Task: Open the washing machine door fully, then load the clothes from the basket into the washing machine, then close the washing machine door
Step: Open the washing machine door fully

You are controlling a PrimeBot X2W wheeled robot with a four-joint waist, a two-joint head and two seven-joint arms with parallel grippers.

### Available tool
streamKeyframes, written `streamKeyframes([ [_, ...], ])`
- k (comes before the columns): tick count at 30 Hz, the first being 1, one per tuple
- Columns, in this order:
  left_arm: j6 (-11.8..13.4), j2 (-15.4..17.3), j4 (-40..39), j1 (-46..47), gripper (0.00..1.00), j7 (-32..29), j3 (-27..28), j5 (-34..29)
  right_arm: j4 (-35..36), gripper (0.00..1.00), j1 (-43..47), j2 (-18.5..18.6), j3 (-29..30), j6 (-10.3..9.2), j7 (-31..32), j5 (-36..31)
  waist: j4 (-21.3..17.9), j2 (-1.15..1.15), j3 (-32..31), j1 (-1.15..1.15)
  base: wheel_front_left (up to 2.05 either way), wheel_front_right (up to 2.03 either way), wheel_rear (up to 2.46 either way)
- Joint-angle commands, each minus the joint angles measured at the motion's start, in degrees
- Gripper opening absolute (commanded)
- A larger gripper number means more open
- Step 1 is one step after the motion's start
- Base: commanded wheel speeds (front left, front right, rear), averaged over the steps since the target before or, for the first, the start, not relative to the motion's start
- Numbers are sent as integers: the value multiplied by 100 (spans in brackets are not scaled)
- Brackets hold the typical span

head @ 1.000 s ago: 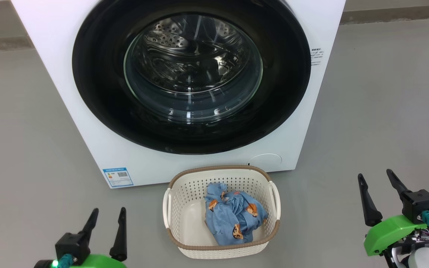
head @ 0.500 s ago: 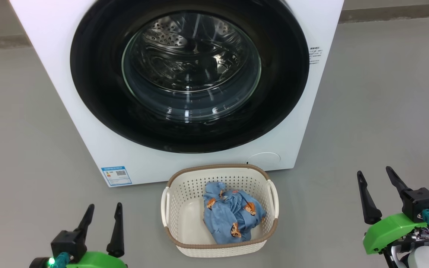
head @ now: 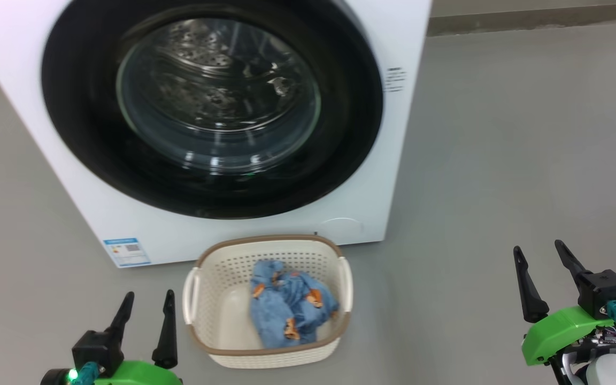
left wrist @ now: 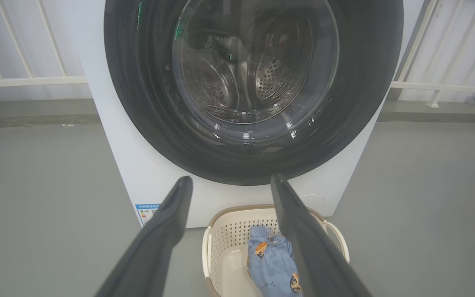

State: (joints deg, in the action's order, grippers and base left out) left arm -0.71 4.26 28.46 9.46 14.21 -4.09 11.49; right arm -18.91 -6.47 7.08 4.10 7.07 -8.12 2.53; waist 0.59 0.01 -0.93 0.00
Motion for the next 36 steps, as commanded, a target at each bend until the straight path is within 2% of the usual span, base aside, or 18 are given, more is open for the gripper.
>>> streamKeyframes([
  [1, -12, 53, -170, 236, 100, 79, 186, -40, 158, 100, -99, 82, -88, 42, -13, 13, 1, -1, -8, 0, 110, 136, -246],
  [9, -147, 20, -335, 204, 100, 79, 175, -30, 183, 100, -71, 78, -79, 42, 6, 14, 3, -1, -24, 0, 98, 114, -212],
  [14, -146, 26, -353, 174, 100, 79, 193, -97, 194, 100, -75, 64, -85, 42, 13, 32, -11, -1, -25, 0, 58, 58, -117],
  [36, -153, -22, -318, 172, 100, 79, 196, -188, 292, 100, -63, 63, -57, 42, 24, 59, -6, -1, 63, 0, 4, 4, -9],
])
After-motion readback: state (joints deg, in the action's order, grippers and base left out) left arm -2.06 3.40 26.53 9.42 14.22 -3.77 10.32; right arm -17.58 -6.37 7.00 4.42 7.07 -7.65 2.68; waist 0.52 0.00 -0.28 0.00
